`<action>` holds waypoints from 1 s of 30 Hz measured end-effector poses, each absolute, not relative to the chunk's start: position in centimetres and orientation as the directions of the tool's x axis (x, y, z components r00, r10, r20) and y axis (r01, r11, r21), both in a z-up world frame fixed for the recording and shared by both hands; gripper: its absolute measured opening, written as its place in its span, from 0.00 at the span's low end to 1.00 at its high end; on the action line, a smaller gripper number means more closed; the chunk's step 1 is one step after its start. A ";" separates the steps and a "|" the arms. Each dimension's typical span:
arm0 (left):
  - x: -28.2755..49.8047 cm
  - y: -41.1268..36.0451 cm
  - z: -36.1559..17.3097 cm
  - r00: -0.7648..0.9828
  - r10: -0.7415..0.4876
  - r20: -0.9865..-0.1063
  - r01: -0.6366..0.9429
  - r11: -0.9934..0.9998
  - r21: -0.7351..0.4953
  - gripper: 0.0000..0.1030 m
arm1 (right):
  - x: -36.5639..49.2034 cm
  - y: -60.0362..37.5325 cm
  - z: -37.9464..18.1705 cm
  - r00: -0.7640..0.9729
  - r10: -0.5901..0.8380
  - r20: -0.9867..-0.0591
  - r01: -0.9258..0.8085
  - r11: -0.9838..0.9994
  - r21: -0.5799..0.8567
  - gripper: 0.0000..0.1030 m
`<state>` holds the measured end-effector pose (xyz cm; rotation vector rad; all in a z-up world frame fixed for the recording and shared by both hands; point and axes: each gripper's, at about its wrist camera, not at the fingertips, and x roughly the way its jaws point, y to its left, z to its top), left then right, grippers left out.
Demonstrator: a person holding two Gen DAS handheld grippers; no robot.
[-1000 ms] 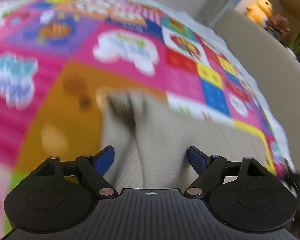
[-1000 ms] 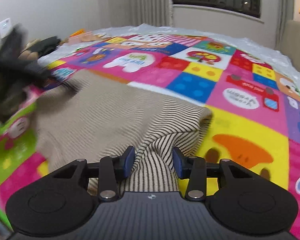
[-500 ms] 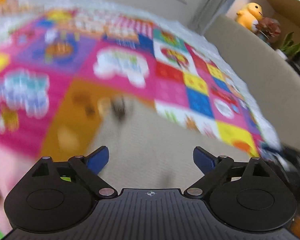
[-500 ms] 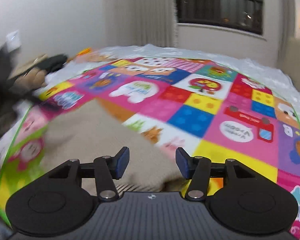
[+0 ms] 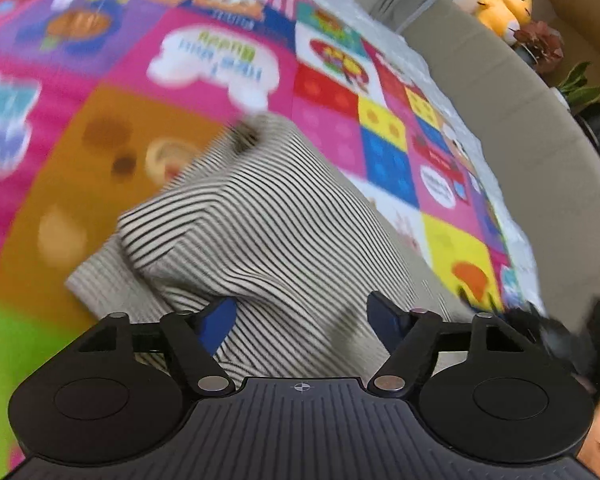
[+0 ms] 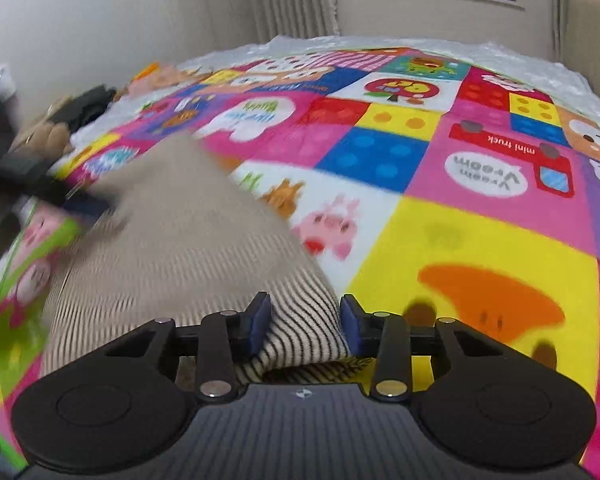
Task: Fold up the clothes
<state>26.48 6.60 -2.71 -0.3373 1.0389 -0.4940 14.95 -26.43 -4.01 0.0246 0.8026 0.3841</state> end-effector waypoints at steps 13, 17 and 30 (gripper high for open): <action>29.0 3.5 -2.1 0.525 -0.423 -0.738 0.296 0.904 -0.308 0.74 | 7.2 -19.7 -2.2 0.574 0.444 -0.688 -0.509 0.852 0.124 0.40; 27.5 4.2 -1.4 0.555 -0.403 -0.727 0.312 0.912 -0.267 0.78 | 8.2 -20.2 0.5 0.633 0.445 -0.634 -0.500 0.860 0.104 0.47; 17.3 7.0 1.6 0.621 -0.405 -0.671 0.448 0.886 -0.120 0.91 | 7.1 -14.0 -1.9 0.557 0.493 -0.669 -0.672 0.741 -0.013 0.47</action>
